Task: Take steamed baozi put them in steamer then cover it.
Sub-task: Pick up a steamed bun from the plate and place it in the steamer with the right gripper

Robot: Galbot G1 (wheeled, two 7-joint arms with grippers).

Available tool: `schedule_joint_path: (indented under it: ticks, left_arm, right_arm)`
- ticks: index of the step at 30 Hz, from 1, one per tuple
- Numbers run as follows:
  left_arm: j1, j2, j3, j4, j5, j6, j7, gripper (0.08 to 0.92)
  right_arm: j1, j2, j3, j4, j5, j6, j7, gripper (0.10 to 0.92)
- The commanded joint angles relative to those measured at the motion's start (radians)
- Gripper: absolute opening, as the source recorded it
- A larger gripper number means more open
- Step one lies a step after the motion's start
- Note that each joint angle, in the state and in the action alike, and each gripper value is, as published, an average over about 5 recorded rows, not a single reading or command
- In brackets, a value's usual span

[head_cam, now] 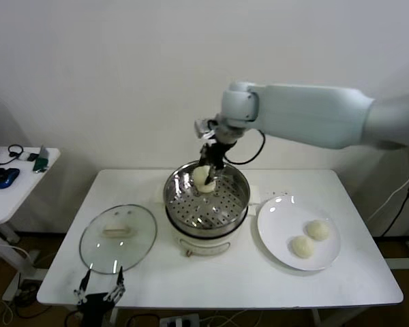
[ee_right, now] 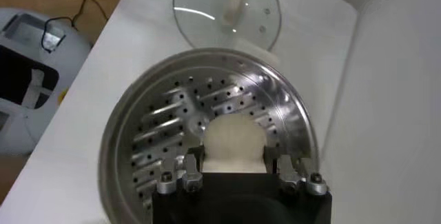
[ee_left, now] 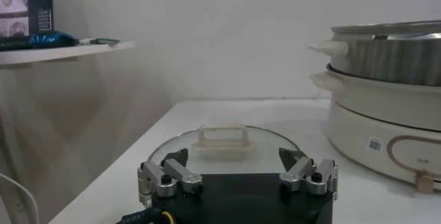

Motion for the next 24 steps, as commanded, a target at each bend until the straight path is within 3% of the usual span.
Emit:
schedule_joint_path:
  ticks: [1,11,19,24]
  left_arm:
    - [0.001,0.001,0.001,-0.001,0.000,0.000,0.000,0.823]
    - [0.003,0.001,0.003,0.003,-0.001,-0.003,-0.001,0.823]
    - [0.000,-0.001,0.003,0.002,0.000,-0.001,-0.001,0.823]
    - [0.002,-0.001,0.003,-0.001,0.002,0.001,-0.002,0.823]
  right_arm:
    - [-0.174,0.147,0.013,-0.142,-0.076,-0.017,0.045,0.593]
    - [-0.211,0.157,0.019,-0.192,-0.116,-0.019,0.071,0.608]
    - [-0.171,0.115,0.043,-0.155,-0.111,-0.004,0.067,0.792]
    - [-0.017,0.016,0.022,-0.095,-0.071,0.043,-0.010,0.821]
